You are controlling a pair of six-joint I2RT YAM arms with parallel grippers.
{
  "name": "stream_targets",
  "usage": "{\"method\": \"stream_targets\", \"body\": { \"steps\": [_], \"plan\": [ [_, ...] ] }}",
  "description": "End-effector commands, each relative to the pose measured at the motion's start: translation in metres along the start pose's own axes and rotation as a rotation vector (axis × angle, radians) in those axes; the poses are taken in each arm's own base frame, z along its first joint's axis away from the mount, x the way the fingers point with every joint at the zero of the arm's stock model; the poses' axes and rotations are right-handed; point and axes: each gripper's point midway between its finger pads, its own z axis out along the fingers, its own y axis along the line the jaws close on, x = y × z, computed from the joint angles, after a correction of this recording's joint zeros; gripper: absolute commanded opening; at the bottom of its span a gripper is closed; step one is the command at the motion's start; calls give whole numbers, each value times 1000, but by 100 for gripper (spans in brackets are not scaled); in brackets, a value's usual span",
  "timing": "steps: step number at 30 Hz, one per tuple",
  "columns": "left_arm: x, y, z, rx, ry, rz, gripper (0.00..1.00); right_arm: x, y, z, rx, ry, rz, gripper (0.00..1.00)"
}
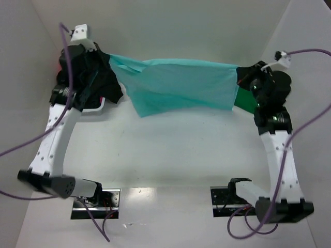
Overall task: Fold and stack the t-shirts
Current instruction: Flatten out the tshirt
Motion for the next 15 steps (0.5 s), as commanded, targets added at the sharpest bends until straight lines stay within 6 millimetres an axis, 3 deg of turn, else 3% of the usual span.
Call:
{"method": "stream_targets", "body": {
  "steps": [1,2,5,7,11,13,15],
  "plan": [
    [-66,-15,-120,99,-223,-16,0,-43,46,-98,-175,-144,-35,0],
    [-63,-13,-147,111,-247,-28,0,-37,47,-111,-195,-139,-38,0],
    [-61,-5,-223,134,-319,-46,0,-31,54,-175,-240,-171,-22,0],
    [-60,-1,-250,134,-345,-58,0,-33,57,-208,-260,-206,-27,0],
    [-58,6,-306,141,-392,-75,0,-39,63,-250,-282,-246,-33,0],
    [-66,6,-329,158,-435,-95,0,-48,69,-261,-293,-265,-36,0],
    [-72,5,-338,165,-454,-102,0,-59,74,-265,-294,-282,-36,0]
  ]
}}
